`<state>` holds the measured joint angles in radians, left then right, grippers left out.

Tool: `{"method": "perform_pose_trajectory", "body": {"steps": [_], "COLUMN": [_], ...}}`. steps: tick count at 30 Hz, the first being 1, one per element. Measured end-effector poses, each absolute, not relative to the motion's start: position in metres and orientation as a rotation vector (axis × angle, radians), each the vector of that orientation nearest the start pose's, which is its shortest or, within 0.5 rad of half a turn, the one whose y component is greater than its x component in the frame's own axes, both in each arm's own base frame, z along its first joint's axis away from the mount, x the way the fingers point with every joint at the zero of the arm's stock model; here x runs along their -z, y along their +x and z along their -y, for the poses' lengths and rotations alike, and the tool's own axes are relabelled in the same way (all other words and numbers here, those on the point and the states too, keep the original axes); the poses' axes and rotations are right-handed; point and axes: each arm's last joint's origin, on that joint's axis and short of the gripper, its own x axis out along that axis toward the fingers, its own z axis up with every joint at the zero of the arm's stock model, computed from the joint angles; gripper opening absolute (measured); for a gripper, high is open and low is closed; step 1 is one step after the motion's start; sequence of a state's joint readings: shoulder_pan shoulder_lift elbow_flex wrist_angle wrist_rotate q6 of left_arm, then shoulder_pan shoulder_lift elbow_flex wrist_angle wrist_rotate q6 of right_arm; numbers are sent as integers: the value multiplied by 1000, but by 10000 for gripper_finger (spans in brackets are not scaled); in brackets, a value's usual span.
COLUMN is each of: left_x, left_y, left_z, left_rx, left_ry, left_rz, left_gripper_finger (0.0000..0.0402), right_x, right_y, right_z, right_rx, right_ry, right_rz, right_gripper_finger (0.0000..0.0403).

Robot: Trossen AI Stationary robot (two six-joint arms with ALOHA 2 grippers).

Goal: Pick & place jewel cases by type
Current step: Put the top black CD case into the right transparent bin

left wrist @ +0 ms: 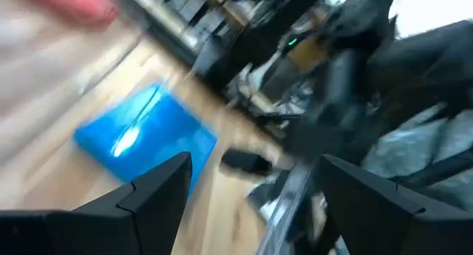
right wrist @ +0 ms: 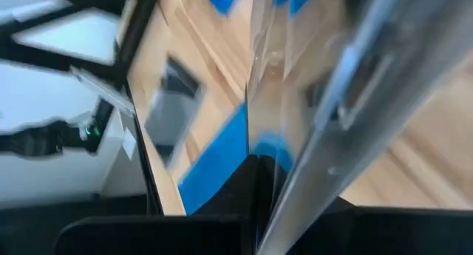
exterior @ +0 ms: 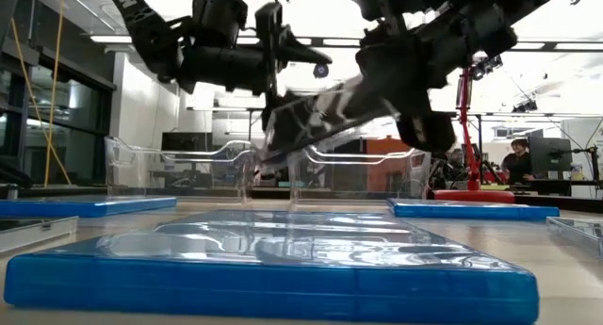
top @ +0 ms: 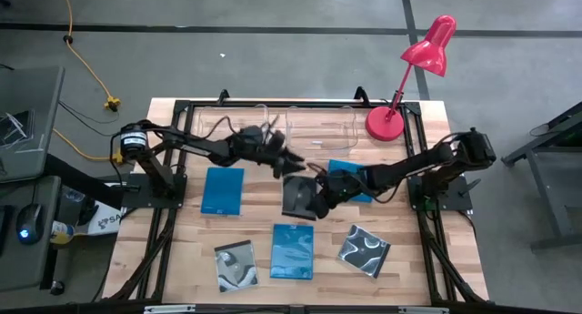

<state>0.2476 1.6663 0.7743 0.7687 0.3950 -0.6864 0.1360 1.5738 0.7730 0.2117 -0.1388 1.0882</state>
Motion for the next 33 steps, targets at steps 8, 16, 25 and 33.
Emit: {"method": "perform_pose_trajectory", "body": {"steps": [8,16,25,33], "left_x": [-233,-259,-306,-344], "left_y": [343,343,335,327], "left_z": [-88,-119,-161,-185], "left_rx": [210,233,290,299], "left_ry": [-654,-594,-516,-429], "left_rz": [-78,-5,111,196], "left_gripper_finger": [291,291,291,291], "right_x": [-181,-191,-216,-258], "right_y": [310,313,312,294], "right_z": [-57,-72,-75,-66], "right_rx": [65,-23,-97,-53], "right_ry": [1037,1042,1041,929], "right_rz": [-660,-575,-395,-181], "right_gripper_finger": [16,16,16,16]}}
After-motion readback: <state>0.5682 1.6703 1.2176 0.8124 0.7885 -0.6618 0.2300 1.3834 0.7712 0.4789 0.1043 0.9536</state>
